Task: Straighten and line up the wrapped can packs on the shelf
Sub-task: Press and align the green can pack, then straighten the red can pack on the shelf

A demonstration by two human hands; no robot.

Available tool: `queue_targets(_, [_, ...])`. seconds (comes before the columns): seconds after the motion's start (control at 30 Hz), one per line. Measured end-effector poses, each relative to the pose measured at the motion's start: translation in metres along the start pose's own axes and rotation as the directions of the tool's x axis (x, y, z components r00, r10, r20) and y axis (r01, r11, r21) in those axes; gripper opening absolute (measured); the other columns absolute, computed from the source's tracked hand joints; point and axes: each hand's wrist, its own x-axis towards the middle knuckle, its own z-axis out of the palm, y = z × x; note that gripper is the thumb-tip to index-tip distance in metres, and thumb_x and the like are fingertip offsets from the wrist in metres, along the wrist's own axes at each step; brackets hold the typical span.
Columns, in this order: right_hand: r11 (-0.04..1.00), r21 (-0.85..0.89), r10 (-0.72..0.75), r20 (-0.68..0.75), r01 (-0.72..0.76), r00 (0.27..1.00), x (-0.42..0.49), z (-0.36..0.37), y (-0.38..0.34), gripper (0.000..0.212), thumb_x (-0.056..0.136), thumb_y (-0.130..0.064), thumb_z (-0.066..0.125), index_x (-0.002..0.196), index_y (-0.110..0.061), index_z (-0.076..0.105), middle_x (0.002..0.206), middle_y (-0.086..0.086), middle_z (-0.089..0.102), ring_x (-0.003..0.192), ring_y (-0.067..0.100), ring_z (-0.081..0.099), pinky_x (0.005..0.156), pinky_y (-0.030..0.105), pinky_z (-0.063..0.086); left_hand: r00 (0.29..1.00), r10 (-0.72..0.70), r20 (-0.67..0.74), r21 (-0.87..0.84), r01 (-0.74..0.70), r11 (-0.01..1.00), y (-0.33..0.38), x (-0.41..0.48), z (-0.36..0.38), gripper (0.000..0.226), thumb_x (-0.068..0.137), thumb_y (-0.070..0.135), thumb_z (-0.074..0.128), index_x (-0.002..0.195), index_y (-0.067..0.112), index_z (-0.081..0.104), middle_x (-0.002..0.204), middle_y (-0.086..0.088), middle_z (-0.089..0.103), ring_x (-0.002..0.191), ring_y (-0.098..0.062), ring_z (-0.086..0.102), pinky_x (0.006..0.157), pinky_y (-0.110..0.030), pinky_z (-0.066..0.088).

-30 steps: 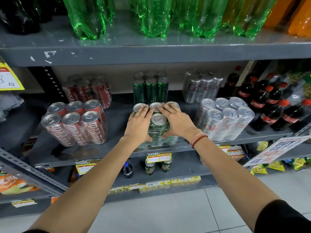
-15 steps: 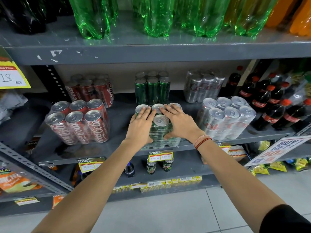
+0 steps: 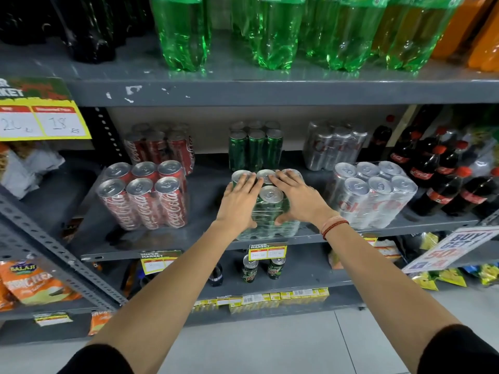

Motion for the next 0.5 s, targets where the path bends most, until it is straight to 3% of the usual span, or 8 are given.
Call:
queue_targets(0.13, [0.995, 0.020, 0.094, -0.039, -0.093, 0.995, -0.006, 0.003, -0.018, 0.113, 0.064, -0.047, 0.080, 0.150, -0.026, 0.009, 0.161, 0.002, 0.003, 0.148, 0.025, 0.000, 0.111, 0.066, 0.014, 0.998, 0.023, -0.062, -0.173, -0.034, 0.984, -0.015, -0.021, -0.003, 0.109, 0.072, 0.040, 0.076, 0.149, 0.018, 0.002, 0.160, -0.006, -0.002, 0.147, -0.023, -0.003, 0.119, -0.048, 0.011])
queue_targets(0.2, [0.985, 0.119, 0.144, -0.186, -0.123, 0.972, -0.012, 0.008, -0.039, 0.106, 0.067, -0.047, 0.078, 0.149, -0.025, 0.014, 0.161, 0.006, 0.005, 0.148, 0.026, 0.003, 0.113, 0.064, 0.014, 0.984, -0.040, -0.171, -0.308, -0.014, 0.951, -0.038, -0.043, -0.005, 0.106, 0.072, 0.042, 0.075, 0.149, 0.020, 0.005, 0.160, -0.006, -0.002, 0.147, -0.022, -0.004, 0.119, -0.049, 0.012])
queue_targets(0.3, [0.938, 0.347, 0.142, -0.429, 0.018, 0.892, -0.014, 0.018, -0.087, 0.102, 0.066, -0.048, 0.079, 0.148, -0.020, 0.024, 0.158, 0.012, 0.019, 0.146, 0.028, 0.014, 0.116, 0.052, 0.019, 0.914, -0.210, -0.348, -0.403, 0.057, 0.913, -0.093, -0.086, -0.008, 0.105, 0.068, 0.046, 0.077, 0.148, 0.021, 0.015, 0.159, -0.007, 0.005, 0.147, -0.022, 0.001, 0.119, -0.041, 0.008])
queue_targets(0.4, [0.853, 0.502, 0.082, -0.395, 0.141, 0.915, 0.001, 0.030, -0.143, 0.105, 0.067, -0.053, 0.076, 0.149, -0.021, 0.019, 0.158, 0.010, 0.019, 0.146, 0.023, 0.016, 0.118, 0.040, 0.019, 0.808, -0.425, -0.407, -0.504, 0.189, 0.843, -0.159, -0.125, -0.005, 0.109, 0.062, 0.052, 0.078, 0.147, 0.015, 0.021, 0.157, -0.013, 0.013, 0.145, -0.028, 0.010, 0.117, -0.045, 0.014])
queue_targets(0.5, [0.815, 0.551, 0.007, -0.320, 0.180, 0.947, 0.026, 0.045, -0.187, 0.113, 0.065, -0.051, 0.079, 0.150, -0.025, 0.010, 0.159, 0.005, 0.014, 0.146, 0.020, 0.013, 0.119, 0.039, 0.019, 0.761, -0.564, -0.321, -0.602, 0.295, 0.742, -0.208, -0.145, 0.001, 0.117, 0.058, 0.063, 0.072, 0.149, 0.024, 0.009, 0.159, -0.008, 0.008, 0.145, -0.025, 0.009, 0.114, -0.048, 0.019])
